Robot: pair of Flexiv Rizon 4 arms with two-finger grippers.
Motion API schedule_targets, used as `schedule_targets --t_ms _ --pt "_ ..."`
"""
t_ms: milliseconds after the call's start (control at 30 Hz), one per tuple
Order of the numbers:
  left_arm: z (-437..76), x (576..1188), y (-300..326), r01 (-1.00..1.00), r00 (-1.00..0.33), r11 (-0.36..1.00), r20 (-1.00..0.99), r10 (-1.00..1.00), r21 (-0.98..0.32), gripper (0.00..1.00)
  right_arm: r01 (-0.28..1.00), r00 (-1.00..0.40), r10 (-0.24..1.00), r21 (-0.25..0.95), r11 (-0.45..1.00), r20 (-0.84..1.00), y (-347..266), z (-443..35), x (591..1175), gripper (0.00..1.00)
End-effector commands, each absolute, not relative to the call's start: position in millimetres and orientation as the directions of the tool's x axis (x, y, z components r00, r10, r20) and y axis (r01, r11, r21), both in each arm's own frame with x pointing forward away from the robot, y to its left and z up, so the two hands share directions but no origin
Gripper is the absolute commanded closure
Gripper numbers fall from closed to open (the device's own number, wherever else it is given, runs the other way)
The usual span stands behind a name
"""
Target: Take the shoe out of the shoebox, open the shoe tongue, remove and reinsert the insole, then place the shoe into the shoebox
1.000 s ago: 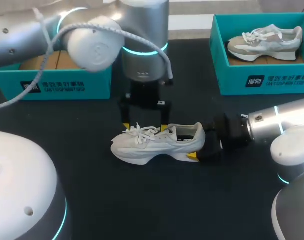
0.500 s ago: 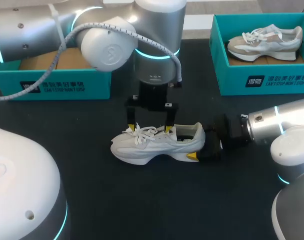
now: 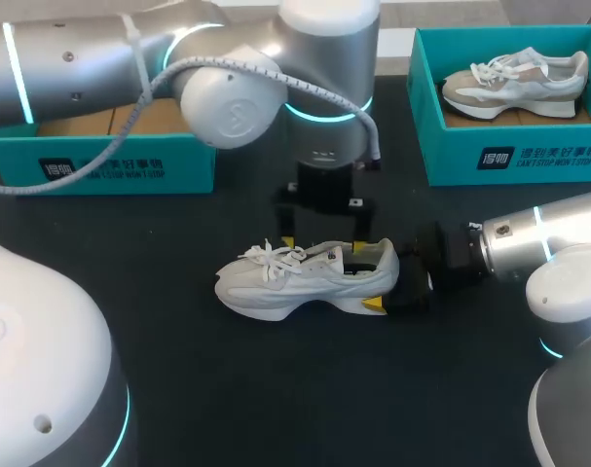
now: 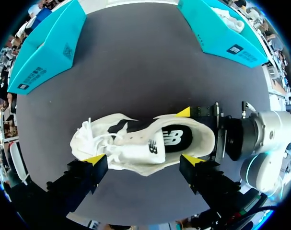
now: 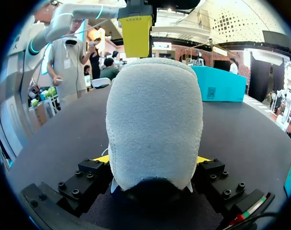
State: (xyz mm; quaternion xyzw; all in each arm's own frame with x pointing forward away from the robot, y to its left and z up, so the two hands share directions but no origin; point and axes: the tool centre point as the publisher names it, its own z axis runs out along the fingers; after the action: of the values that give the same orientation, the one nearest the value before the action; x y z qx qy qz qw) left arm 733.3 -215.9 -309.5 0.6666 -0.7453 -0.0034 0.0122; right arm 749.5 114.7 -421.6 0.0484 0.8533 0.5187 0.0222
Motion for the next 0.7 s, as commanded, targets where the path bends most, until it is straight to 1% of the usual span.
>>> schedule_targets --t_ms 33,700 --pt "-326 738 -234 -0.993 -0.115 0.114 -0.018 -0.993 0.033 0.0 0.06 -0.994 0.106 0.887 0.458 0.012 118 -425 752 1.0" --pt "-361 733 -221 -0.999 -0.03 0.028 -0.161 -0.986 0.018 0.0 0.06 -0.994 0.106 0.887 0.458 0.012 118 -425 752 1.0"
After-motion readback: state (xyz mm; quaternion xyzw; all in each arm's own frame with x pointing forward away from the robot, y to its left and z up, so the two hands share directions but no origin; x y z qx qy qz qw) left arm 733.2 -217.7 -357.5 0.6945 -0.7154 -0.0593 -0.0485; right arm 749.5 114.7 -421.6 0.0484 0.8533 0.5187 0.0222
